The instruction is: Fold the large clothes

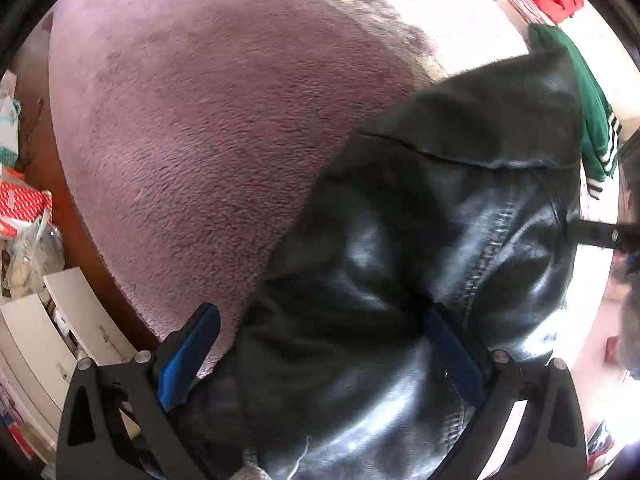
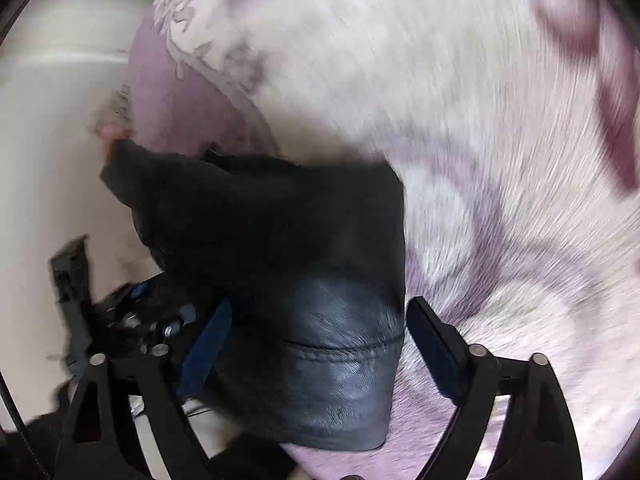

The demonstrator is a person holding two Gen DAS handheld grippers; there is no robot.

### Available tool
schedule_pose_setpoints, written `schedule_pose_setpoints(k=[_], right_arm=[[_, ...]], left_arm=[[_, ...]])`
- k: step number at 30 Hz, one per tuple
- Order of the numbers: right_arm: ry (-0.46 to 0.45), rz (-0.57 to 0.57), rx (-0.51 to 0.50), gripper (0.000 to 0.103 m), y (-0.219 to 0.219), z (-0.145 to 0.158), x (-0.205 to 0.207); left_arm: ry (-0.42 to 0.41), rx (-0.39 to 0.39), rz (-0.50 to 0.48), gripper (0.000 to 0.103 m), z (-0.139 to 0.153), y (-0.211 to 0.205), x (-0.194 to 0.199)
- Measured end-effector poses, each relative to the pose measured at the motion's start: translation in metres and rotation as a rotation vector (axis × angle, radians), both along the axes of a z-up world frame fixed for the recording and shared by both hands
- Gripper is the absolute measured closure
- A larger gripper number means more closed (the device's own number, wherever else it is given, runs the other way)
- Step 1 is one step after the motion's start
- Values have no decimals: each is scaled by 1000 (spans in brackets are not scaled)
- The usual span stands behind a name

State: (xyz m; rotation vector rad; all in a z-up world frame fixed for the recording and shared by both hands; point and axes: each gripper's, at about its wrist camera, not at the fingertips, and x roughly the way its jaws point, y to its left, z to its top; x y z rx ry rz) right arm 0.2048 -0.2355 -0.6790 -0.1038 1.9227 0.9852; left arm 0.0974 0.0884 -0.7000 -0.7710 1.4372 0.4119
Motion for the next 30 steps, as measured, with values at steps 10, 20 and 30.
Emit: schedule_pose_setpoints(k=[10, 20, 30], right_arm=[[304, -249, 205, 9, -17, -59, -34], [301, -1263, 215, 12, -192, -45, -130], [124, -941, -59, 5, -263, 52, -112]], left_arm=[[-6, 63, 57, 0, 12, 18, -13], [-61, 278, 36, 0, 75, 0, 3], [-11, 293, -180, 0, 29, -84, 65]])
